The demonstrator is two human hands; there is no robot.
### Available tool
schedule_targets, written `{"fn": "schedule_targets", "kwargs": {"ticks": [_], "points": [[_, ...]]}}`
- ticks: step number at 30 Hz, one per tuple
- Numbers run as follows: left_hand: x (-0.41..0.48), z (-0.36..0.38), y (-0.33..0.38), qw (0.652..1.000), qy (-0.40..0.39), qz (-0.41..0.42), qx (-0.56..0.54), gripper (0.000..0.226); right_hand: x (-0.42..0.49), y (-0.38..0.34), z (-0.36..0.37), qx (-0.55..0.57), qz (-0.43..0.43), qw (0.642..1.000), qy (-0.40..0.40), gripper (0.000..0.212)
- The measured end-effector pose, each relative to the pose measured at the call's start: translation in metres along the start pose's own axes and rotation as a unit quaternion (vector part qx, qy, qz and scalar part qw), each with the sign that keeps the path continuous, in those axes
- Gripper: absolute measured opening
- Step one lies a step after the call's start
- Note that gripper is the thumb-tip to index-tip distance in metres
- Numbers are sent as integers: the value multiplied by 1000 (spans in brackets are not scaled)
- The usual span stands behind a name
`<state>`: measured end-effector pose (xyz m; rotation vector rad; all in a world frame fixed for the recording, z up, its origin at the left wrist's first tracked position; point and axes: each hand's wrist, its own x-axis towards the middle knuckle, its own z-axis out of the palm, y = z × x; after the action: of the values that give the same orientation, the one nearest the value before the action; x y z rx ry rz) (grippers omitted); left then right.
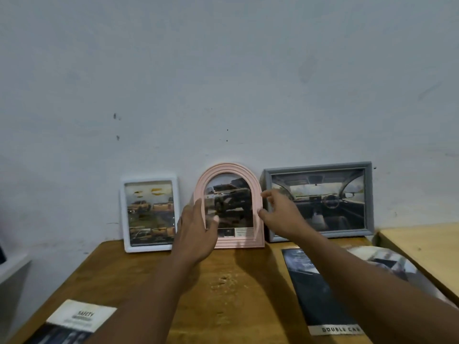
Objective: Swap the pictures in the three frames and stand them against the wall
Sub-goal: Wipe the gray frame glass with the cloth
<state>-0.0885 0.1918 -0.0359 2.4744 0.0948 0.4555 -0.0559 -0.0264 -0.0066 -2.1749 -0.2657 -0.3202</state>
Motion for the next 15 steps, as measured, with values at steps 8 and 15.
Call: {"fn": "schedule_targets", "kwargs": {"ticks": [8,15], "points": [[14,28,-18,997,36,-13,-72,79,8,16,35,0,-44,998,52,38],[18,47,-19,988,35,-32,-149,85,12,28,54,-23,-46,989,140,31]]}}
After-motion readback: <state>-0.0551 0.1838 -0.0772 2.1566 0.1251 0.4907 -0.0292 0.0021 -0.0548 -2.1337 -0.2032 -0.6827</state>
